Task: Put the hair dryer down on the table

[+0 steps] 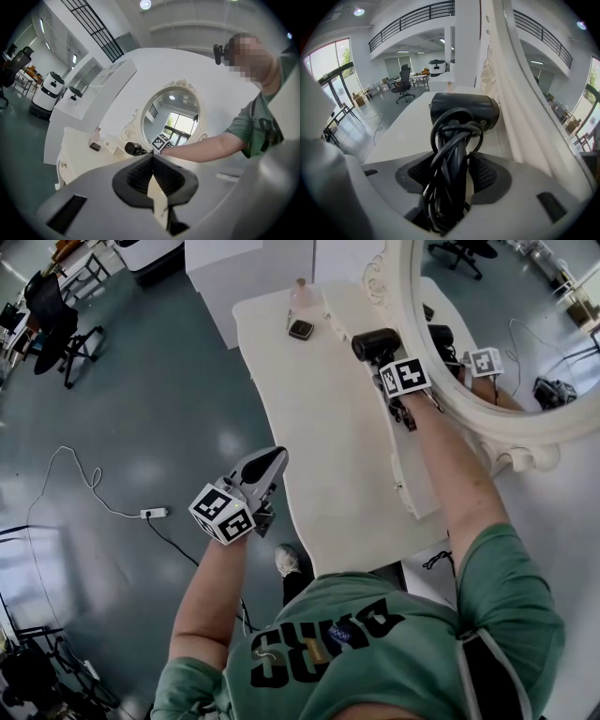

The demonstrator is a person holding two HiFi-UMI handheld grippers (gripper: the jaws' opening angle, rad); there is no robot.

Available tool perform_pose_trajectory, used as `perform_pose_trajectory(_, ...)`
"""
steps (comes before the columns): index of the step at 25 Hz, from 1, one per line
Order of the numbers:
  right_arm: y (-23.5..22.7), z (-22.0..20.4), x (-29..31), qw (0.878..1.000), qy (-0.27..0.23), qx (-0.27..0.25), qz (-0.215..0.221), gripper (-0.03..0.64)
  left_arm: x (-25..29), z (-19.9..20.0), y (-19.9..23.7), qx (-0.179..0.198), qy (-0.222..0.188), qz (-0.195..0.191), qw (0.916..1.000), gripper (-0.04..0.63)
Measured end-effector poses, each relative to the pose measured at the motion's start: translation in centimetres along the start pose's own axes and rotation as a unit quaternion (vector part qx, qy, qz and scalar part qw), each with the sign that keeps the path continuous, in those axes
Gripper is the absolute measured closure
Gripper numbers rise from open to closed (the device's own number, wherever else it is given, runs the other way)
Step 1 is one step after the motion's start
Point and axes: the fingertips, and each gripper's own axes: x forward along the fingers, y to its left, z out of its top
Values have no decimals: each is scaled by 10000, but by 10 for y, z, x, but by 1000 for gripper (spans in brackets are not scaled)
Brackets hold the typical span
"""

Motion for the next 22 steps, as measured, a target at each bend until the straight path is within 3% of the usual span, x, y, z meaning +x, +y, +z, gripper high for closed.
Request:
perform_pose_trajectory(6, -1, 3, -7, 9988, -142, -315, -336, 337, -7, 0, -3, -30, -23, 60, 10000, 598)
perform_pose_trajectory(13, 7, 12, -34, 9928, -481, -687, -850, 327, -23, 5, -13, 66, -50, 120, 9999, 598)
perform_pose_trajectory(19, 36, 31, -86, 9897, -1112, -684, -587, 327, -40, 26, -32, 204, -187, 205, 9994, 598)
perform_pose_trajectory(22, 65, 42, -121, 9855, -1524, -728, -166, 328, -55, 45, -43, 382, -260, 343, 9983, 598)
